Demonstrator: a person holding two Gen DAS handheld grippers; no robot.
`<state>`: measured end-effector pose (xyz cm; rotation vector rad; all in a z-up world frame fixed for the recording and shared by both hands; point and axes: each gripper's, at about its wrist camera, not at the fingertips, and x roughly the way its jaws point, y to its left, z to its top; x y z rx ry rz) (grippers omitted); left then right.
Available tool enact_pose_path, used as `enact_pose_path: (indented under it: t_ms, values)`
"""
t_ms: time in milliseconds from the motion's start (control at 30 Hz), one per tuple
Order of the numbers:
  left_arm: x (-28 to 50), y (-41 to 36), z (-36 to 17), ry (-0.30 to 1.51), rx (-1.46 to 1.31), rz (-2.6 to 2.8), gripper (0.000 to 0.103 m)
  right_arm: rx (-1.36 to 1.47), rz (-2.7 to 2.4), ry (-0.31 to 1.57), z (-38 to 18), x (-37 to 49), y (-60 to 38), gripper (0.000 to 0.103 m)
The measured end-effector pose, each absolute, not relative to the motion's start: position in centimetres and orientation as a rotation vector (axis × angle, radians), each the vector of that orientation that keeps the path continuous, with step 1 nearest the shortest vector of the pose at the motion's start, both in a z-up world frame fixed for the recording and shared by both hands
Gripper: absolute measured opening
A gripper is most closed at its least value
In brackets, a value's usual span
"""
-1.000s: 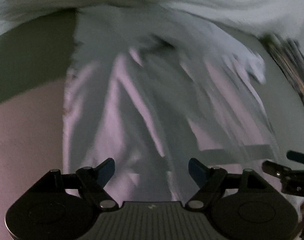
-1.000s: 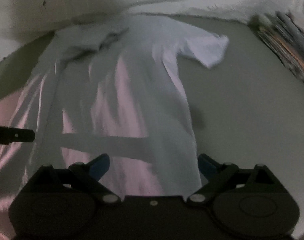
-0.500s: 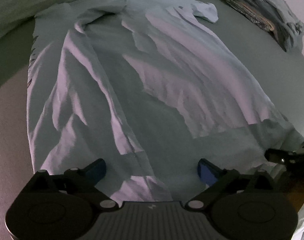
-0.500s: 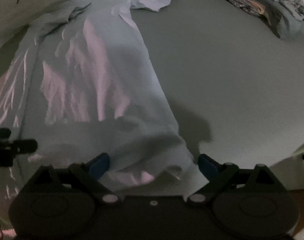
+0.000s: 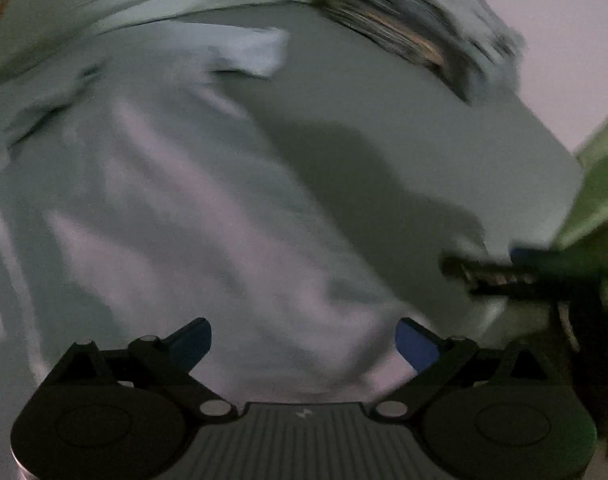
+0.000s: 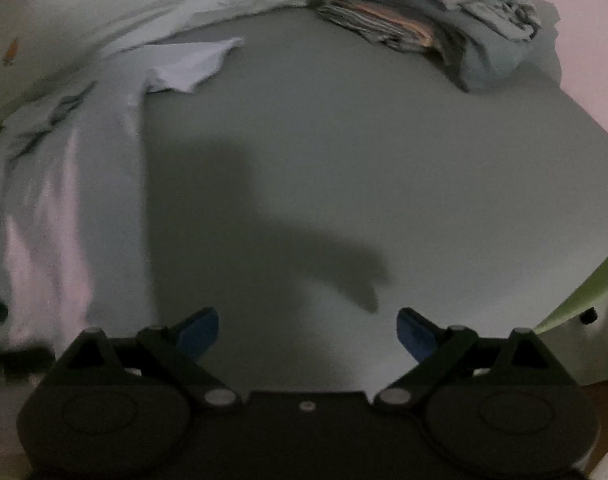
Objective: Fold clothes
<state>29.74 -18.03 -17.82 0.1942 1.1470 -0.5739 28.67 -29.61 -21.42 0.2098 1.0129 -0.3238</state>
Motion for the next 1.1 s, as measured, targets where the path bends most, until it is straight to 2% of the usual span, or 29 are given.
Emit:
enact_pose_path:
  t_ms: [133, 200, 233, 300, 367, 433, 500, 667, 767, 900, 933, 1000, 1067, 1100]
  values:
    - [27.4, -23.3, -17.4, 1.122, 0.254, -0.612, 0.094, 0.173, -0.293, 1.014, -22.0, 28.9, -34.4, 0.097]
    - [27.0, -23.7, -17.5, 1.125, 0.265, -0.543, 0.080, 0.124, -0.275, 1.029, -22.5, 28.3, -36.0, 0.097]
    - [26.8, -23.8, -17.5, 1.126, 0.270, -0.508, 0.065, 0.118, -0.260, 1.037, -22.8, 28.3, -36.6, 0.097]
    - [26.4, -24.2, -17.6, 1.128, 0.281, -0.439, 0.053, 0.110, -0.228, 1.051, -23.3, 28.2, -37.4, 0.097]
    - [26.0, -24.5, -17.6, 1.129, 0.291, -0.371, 0.017, 0.098, -0.193, 1.061, -23.7, 28.2, -37.8, 0.097]
    - [25.5, -24.6, -17.3, 1.123, 0.300, -0.310, 0.008, 0.084, -0.161, 1.056, -23.7, 28.3, -37.6, 0.097]
    - [25.2, -23.8, -15.3, 1.089, 0.294, -0.297, 0.007, 0.078, -0.133, 1.049, -23.7, 28.5, -37.4, 0.097]
    - [26.4, -22.1, -15.8, 1.162, 0.162, -0.262, 0.007, 0.105, -0.071, 1.007, -22.8, 29.5, -36.5, 0.095]
    - [27.0, -21.1, -16.1, 1.205, 0.082, -0.241, 0.007, 0.171, -0.022, 0.974, -22.3, 31.1, -37.0, 0.085]
    - [27.9, -19.8, -16.4, 1.259, -0.025, -0.212, 0.009, 0.299, 0.036, 0.930, -21.9, 33.9, -37.5, 0.065]
    - [28.1, -19.4, -16.5, 1.272, -0.052, -0.204, 0.012, 0.318, 0.049, 0.918, -21.7, 34.5, -37.4, 0.061]
    - [28.6, -18.8, -16.7, 1.298, -0.107, -0.189, 0.016, 0.352, 0.076, 0.904, -21.6, 35.9, -37.3, 0.059]
    - [28.9, -18.2, -16.1, 1.296, -0.120, -0.174, 0.040, 0.356, 0.096, 0.915, -21.9, 37.1, -36.9, 0.059]
    - [29.2, -18.1, -15.5, 1.272, -0.103, -0.161, 0.048, 0.358, 0.105, 0.921, -22.0, 37.7, -36.7, 0.059]
